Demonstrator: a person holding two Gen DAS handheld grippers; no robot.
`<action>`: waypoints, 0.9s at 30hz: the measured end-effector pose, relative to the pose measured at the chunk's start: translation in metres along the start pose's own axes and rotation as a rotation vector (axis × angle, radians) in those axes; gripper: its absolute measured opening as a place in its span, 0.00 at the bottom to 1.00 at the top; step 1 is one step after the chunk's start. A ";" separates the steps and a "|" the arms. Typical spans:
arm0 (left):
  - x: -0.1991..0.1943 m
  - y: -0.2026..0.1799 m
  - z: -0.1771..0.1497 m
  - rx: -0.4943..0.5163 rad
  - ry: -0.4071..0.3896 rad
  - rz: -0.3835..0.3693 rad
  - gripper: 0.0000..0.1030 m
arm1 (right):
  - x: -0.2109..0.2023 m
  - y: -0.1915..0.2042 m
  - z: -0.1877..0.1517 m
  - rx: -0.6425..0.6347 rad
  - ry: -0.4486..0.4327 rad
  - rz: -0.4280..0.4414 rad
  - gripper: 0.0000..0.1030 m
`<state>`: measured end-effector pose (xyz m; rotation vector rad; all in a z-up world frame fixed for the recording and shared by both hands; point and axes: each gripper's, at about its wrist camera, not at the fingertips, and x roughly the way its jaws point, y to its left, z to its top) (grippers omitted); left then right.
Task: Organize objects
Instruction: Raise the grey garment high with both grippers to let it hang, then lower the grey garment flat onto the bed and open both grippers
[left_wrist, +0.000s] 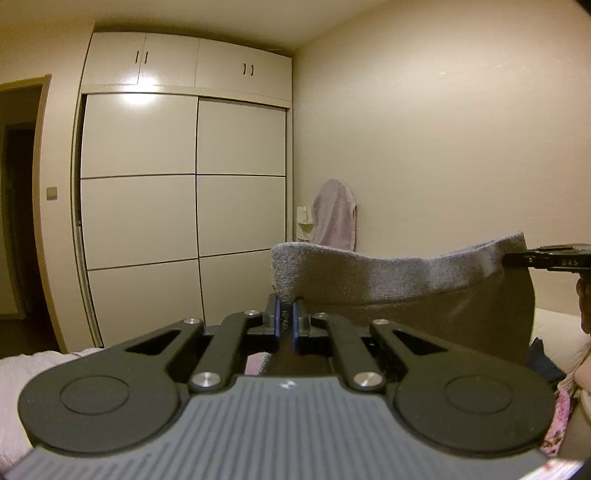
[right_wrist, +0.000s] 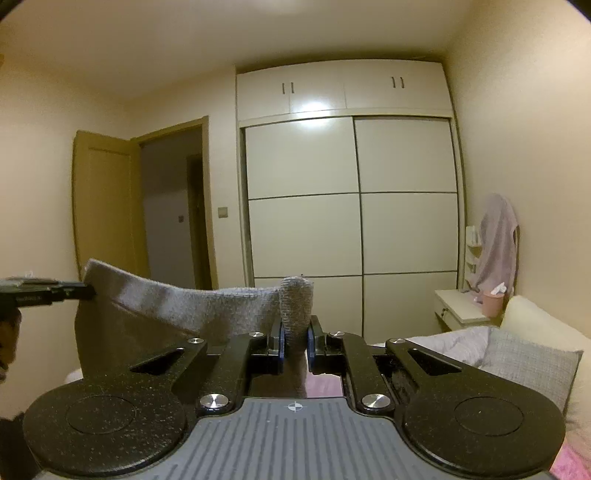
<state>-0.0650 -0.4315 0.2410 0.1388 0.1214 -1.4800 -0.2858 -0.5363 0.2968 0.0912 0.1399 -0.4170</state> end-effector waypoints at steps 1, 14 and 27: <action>-0.005 -0.003 -0.003 0.004 -0.003 0.002 0.04 | -0.010 -0.004 -0.006 0.002 -0.002 -0.001 0.07; -0.194 -0.042 -0.008 0.032 -0.103 -0.059 0.04 | -0.198 0.073 -0.027 -0.026 -0.122 -0.060 0.07; -0.117 -0.039 0.013 0.000 0.052 -0.115 0.04 | -0.137 0.023 -0.025 0.006 0.008 -0.085 0.07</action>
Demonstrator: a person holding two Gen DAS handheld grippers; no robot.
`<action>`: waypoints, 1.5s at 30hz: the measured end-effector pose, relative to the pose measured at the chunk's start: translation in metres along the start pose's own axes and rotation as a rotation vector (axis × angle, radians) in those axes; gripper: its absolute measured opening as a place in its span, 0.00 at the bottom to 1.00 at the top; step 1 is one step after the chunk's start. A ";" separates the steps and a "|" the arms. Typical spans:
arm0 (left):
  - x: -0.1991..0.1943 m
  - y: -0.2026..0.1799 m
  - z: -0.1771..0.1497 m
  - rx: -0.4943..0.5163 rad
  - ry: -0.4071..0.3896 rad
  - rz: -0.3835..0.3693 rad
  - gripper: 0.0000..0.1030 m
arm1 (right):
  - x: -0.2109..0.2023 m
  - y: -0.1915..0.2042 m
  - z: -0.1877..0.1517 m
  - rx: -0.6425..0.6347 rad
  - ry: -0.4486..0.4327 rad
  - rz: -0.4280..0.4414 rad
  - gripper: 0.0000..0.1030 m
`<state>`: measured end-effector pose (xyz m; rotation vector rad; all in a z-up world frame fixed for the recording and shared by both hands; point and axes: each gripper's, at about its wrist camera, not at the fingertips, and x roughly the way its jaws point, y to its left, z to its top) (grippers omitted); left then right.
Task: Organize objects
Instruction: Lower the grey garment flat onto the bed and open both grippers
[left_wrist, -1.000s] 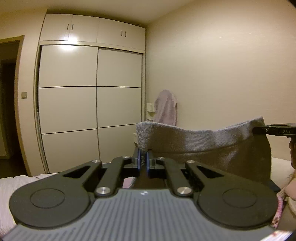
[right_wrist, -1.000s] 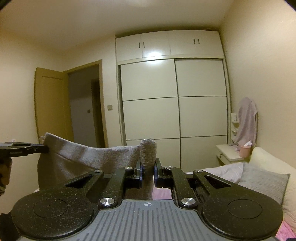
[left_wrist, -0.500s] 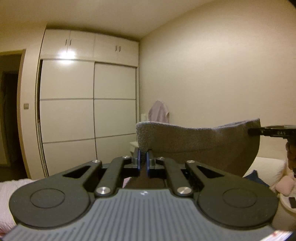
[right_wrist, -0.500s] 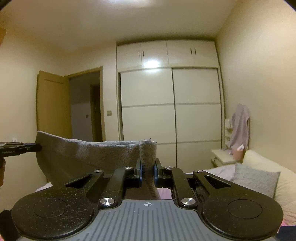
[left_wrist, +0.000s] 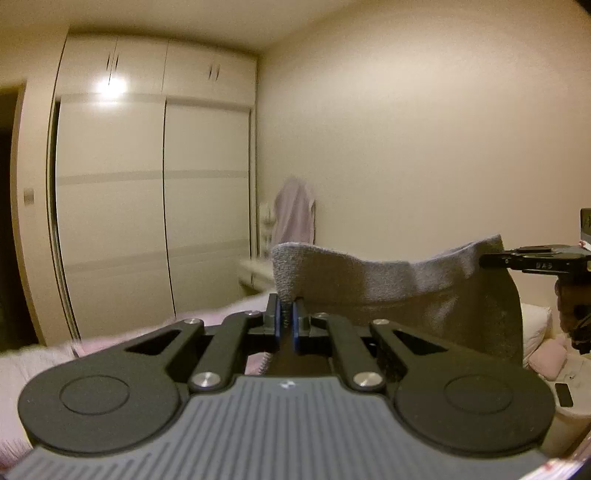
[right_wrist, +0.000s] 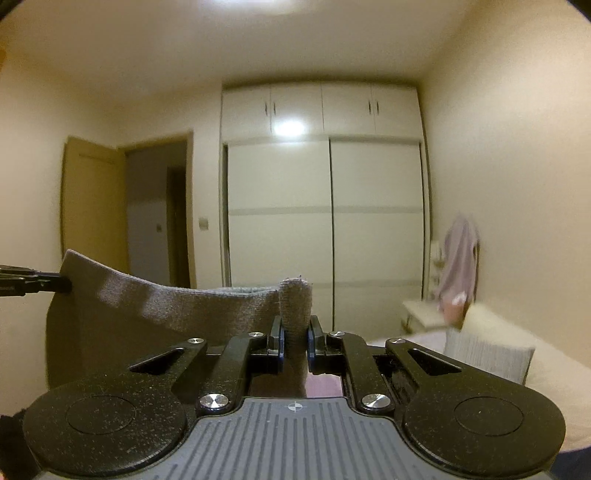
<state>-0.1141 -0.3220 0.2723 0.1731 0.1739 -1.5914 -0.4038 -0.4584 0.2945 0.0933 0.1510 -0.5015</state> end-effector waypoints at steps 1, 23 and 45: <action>0.020 0.008 -0.005 -0.012 0.028 0.008 0.04 | 0.023 -0.010 -0.006 0.006 0.029 0.006 0.07; 0.303 0.157 -0.384 -0.346 0.764 0.397 0.09 | 0.378 -0.159 -0.406 0.169 0.609 0.056 0.53; 0.073 -0.062 -0.511 -0.174 0.914 -0.150 0.19 | -0.006 0.011 -0.517 0.221 0.950 -0.084 0.53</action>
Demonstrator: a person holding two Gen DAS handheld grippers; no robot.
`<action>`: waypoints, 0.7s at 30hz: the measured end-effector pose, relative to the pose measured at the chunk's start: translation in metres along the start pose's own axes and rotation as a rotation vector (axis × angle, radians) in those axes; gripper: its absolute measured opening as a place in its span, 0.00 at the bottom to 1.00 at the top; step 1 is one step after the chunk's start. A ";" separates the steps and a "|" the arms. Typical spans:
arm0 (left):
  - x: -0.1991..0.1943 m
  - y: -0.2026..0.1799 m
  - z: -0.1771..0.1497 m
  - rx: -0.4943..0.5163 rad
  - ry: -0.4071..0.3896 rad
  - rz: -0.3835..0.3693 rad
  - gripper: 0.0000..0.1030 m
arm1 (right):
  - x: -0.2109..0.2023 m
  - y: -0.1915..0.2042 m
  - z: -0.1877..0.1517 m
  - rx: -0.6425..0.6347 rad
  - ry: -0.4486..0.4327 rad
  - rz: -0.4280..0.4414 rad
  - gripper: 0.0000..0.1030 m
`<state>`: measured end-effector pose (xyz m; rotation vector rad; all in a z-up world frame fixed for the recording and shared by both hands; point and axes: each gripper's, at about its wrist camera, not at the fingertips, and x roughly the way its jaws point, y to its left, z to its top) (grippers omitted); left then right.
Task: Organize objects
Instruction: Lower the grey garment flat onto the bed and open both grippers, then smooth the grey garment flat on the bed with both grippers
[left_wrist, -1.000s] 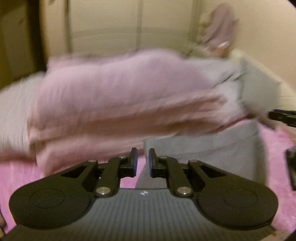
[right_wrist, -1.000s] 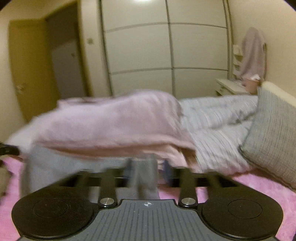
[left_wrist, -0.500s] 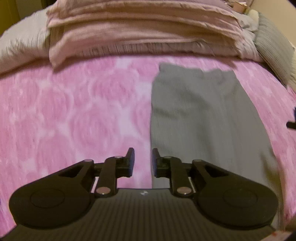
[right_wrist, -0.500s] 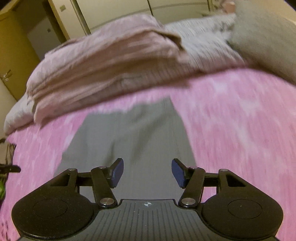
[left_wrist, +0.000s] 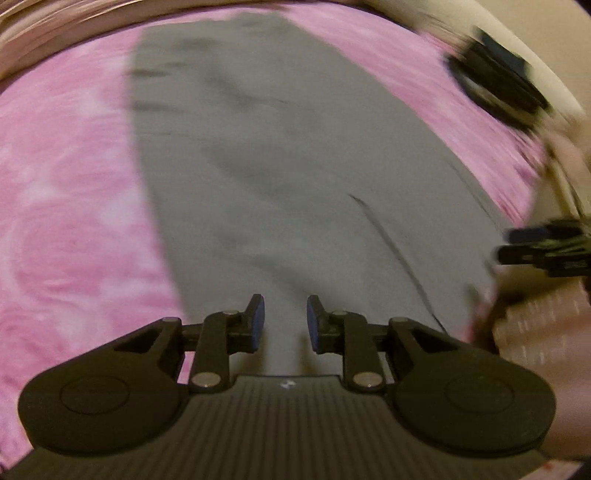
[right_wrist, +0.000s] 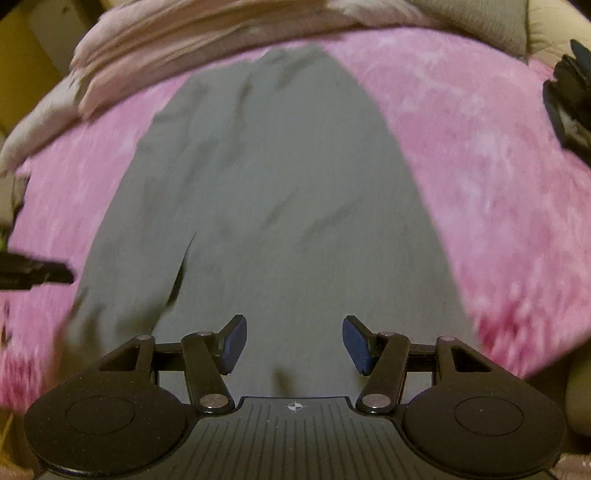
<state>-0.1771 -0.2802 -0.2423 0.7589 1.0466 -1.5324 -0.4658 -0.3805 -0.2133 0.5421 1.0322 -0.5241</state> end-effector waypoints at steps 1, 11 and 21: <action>0.002 -0.011 -0.005 0.021 0.001 -0.022 0.19 | 0.000 0.007 -0.008 -0.018 0.007 0.008 0.53; 0.054 -0.074 -0.032 0.111 0.038 -0.028 0.23 | 0.027 0.025 -0.023 -0.038 -0.030 0.148 0.53; 0.037 -0.041 -0.043 0.023 0.004 -0.140 0.03 | 0.062 0.046 -0.004 -0.036 -0.080 0.376 0.53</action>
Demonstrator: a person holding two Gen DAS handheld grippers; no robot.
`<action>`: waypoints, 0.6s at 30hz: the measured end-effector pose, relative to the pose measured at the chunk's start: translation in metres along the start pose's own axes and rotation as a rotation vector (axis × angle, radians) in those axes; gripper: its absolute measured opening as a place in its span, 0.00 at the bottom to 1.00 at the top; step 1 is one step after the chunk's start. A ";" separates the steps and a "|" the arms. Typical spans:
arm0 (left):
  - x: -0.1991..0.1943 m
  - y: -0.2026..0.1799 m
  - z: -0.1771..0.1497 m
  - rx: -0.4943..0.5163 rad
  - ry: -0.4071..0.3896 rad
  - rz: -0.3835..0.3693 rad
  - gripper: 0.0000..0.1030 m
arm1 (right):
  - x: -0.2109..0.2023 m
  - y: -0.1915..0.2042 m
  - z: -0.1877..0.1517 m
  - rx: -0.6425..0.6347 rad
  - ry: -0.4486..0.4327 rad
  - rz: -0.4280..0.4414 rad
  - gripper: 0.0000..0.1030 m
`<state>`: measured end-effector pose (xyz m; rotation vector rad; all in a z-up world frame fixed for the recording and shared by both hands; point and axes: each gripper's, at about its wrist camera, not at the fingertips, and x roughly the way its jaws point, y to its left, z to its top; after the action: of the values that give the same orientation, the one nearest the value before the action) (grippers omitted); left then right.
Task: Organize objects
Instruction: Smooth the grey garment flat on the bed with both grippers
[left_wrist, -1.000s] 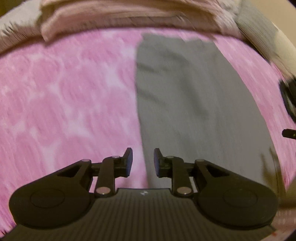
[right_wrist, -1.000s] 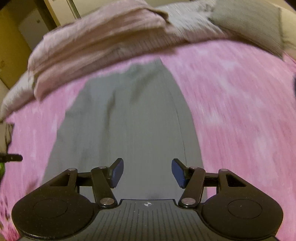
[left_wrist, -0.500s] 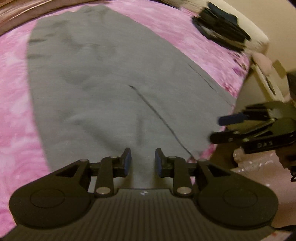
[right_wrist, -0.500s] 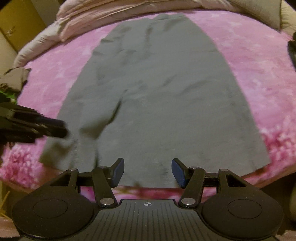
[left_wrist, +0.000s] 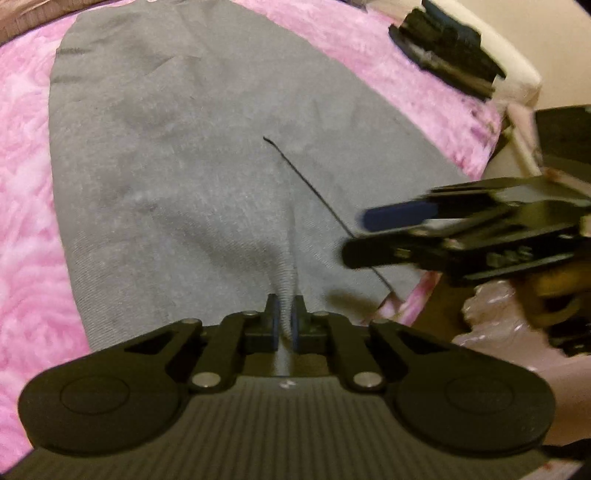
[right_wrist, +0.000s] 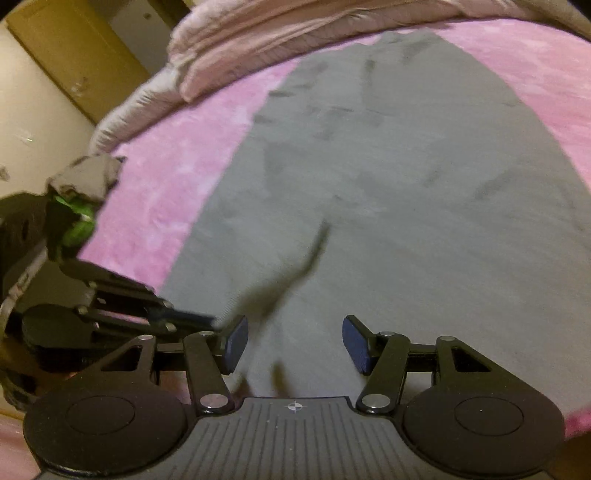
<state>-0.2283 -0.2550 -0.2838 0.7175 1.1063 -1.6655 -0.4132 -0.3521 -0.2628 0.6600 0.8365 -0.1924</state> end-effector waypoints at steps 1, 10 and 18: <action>-0.001 0.002 0.000 -0.009 -0.012 -0.027 0.03 | 0.007 0.000 0.003 0.005 -0.010 0.019 0.53; -0.013 0.017 -0.004 -0.006 -0.043 -0.128 0.03 | 0.044 -0.022 0.017 0.193 -0.021 0.144 0.19; -0.012 0.011 -0.005 0.016 -0.009 -0.072 0.23 | 0.024 -0.028 0.016 0.093 0.013 -0.098 0.00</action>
<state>-0.2144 -0.2468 -0.2795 0.6871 1.1258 -1.7386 -0.3982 -0.3815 -0.2856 0.7087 0.8773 -0.3168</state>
